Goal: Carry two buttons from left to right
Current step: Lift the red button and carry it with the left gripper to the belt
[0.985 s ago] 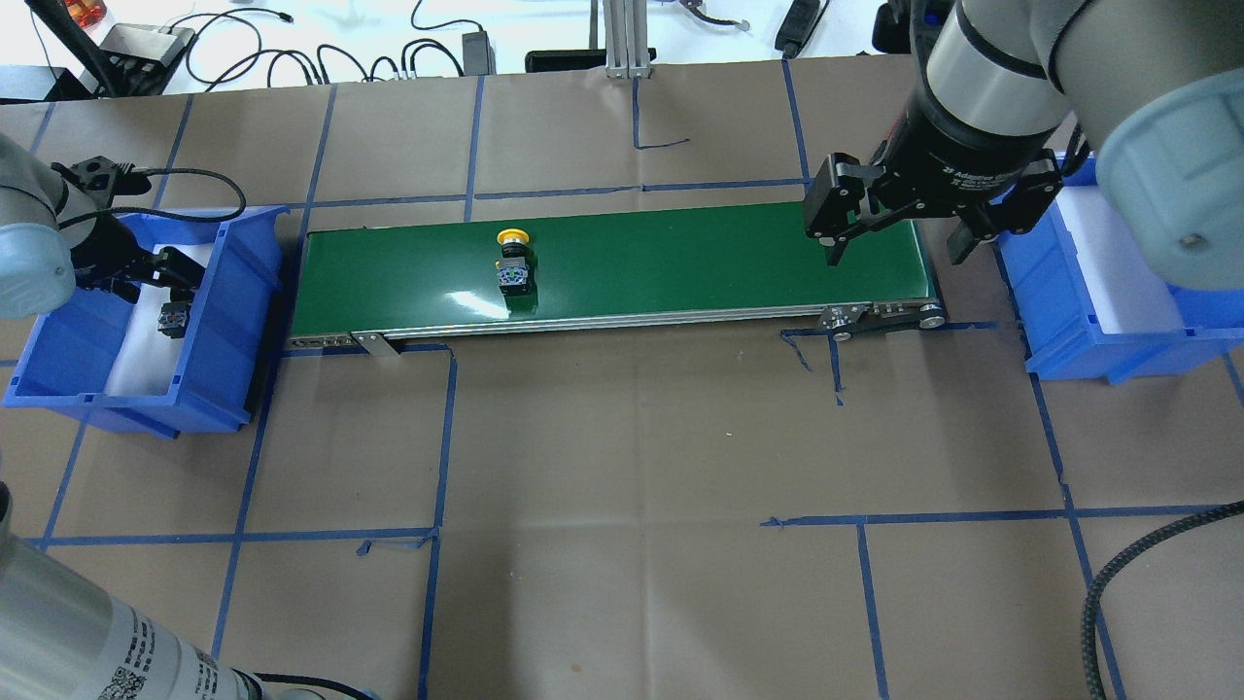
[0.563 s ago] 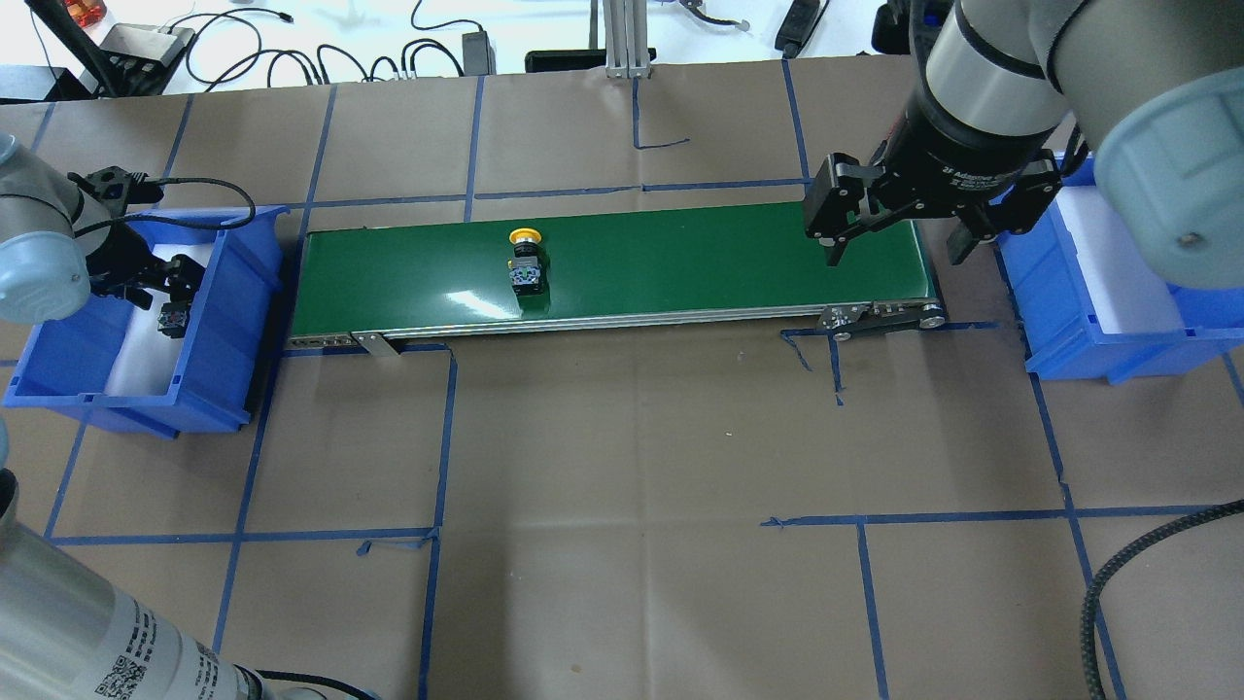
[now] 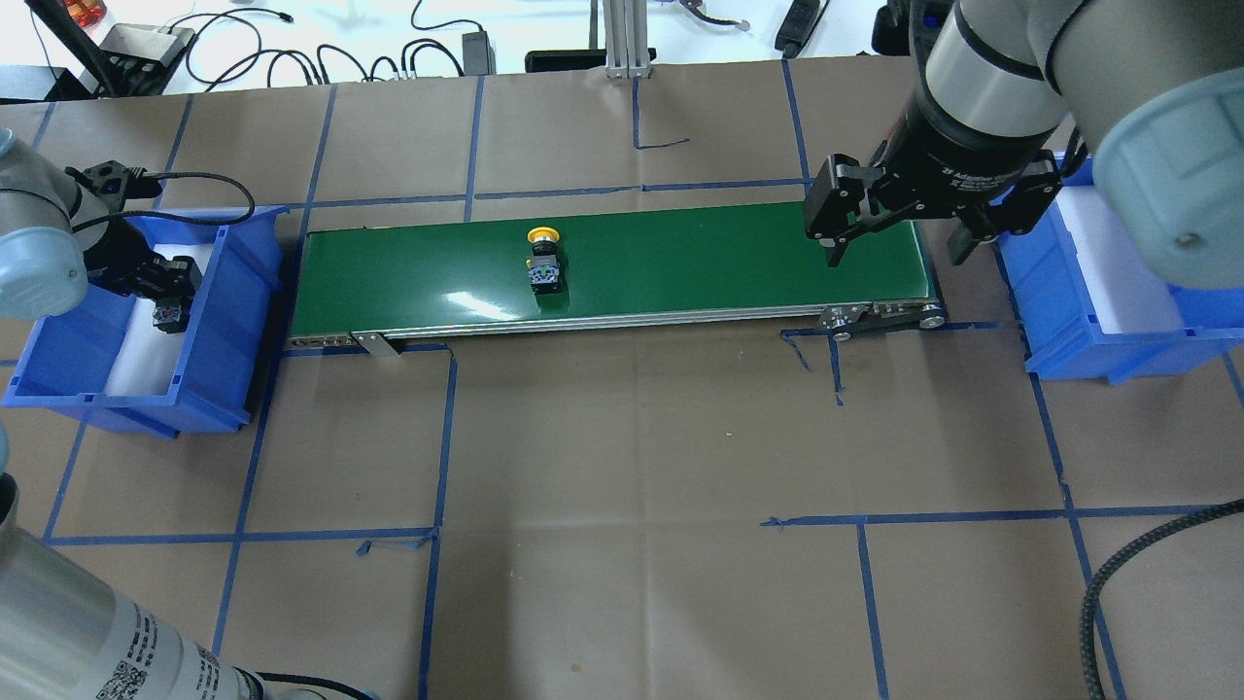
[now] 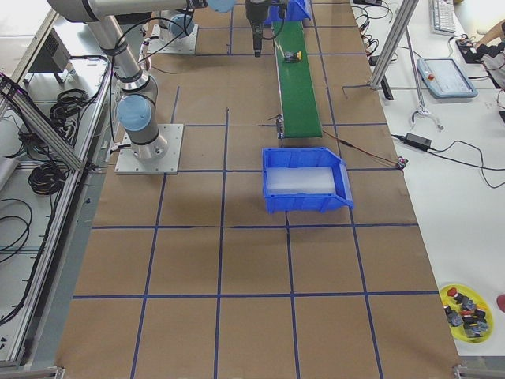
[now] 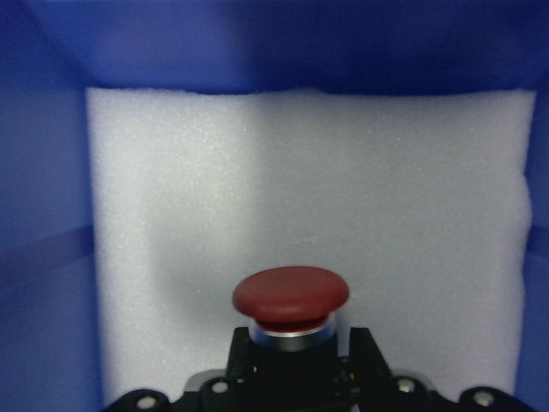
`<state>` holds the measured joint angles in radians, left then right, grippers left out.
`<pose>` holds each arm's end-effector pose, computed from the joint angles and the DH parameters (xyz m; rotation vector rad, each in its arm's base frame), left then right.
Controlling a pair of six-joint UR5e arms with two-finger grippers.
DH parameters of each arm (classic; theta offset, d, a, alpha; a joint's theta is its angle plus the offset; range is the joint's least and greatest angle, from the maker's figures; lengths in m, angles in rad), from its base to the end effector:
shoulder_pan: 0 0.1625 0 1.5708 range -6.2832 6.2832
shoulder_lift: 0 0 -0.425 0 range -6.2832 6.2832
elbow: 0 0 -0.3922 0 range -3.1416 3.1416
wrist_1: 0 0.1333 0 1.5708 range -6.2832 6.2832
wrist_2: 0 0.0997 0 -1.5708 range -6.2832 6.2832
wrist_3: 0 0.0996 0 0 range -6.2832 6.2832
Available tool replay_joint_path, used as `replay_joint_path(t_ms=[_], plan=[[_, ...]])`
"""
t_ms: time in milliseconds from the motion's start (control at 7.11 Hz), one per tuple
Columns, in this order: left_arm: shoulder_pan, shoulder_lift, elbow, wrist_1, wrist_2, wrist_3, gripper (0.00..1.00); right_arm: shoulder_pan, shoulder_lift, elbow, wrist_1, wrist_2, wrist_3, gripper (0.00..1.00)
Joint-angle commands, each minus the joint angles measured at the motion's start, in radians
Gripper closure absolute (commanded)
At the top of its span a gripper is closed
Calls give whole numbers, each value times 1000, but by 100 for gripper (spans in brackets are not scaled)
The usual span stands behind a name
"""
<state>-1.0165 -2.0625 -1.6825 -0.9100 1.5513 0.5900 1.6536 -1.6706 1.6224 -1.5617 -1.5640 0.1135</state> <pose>0.2160 -0.6059 0.2209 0.0567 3.1250 -0.0919 0.1710 -0.4403 0.5087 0.0478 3.1301 -0.0599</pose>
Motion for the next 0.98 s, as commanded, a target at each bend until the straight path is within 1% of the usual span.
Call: replay_joint_path(t_ms=[0,141,281,563,703,844], plan=[[-5,60,33,-67,1,1,100,0,0,2,0,1,0,0],[-5,108,58,-143,1,5,100,0,0,-2,0,2,0,0],[-5,142,107,-235,3,10,100,0,2,2,0,2,0,0],[-17,157,247,-422,4,11,100,0,0,1,0,2,0,0],[-77,165,286,-449,4,-1,100,0,3,5,0,-1,0,0],[-167,173,288,-446,9,-40,100,0,3,2,0,1,0,0]])
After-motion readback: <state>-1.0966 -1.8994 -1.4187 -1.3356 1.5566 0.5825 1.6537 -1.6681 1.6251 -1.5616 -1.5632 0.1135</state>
